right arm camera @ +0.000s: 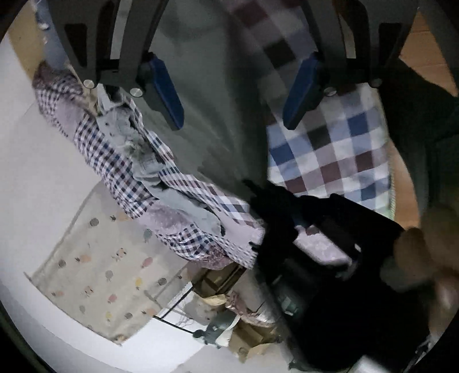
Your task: Fold clothes
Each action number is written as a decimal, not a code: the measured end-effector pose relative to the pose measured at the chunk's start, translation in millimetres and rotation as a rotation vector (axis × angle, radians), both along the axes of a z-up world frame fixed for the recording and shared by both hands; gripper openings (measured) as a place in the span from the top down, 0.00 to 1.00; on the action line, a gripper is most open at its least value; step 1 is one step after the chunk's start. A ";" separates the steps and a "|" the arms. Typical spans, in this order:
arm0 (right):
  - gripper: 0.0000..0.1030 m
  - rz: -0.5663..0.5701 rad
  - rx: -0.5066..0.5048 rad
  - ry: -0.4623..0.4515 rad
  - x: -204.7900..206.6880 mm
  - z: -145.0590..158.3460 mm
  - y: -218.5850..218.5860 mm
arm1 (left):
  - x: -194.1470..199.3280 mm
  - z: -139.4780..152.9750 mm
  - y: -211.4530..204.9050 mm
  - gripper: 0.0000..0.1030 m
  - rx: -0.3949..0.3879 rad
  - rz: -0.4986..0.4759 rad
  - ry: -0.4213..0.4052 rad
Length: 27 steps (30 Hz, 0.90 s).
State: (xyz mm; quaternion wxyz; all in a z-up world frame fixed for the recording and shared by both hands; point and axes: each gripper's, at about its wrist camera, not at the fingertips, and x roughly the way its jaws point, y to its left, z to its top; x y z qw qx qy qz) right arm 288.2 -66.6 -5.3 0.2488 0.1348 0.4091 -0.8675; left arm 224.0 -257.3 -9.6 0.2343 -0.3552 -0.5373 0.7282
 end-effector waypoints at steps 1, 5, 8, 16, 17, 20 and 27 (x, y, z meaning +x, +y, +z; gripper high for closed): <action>0.27 -0.006 0.018 0.018 -3.2 -4.8 -7.6 | -1.2 0.2 -0.3 0.96 0.006 -0.007 0.003; 0.28 -0.037 0.056 0.064 -14.2 -14.9 -31.9 | -4.3 -0.9 -2.9 0.96 0.029 -0.025 0.007; 0.33 -0.059 0.058 0.046 -25.7 -14.3 -39.2 | -5.5 -1.9 -8.6 0.95 0.049 -0.022 0.008; 0.89 -0.096 0.038 -0.028 -43.5 -7.1 -46.6 | -31.9 -1.4 -11.8 0.29 0.038 -0.016 -0.004; 0.89 -0.096 0.032 -0.029 -41.9 -5.5 -46.3 | -38.4 -0.8 -8.2 0.29 0.023 -0.028 -0.011; 0.89 -0.098 0.012 -0.033 -41.4 0.3 -43.6 | -58.5 -1.6 0.5 0.29 -0.001 -0.058 -0.029; 0.89 -0.102 -0.003 -0.041 -38.5 16.6 -39.5 | -93.3 -7.4 4.3 0.29 -0.015 -0.083 -0.050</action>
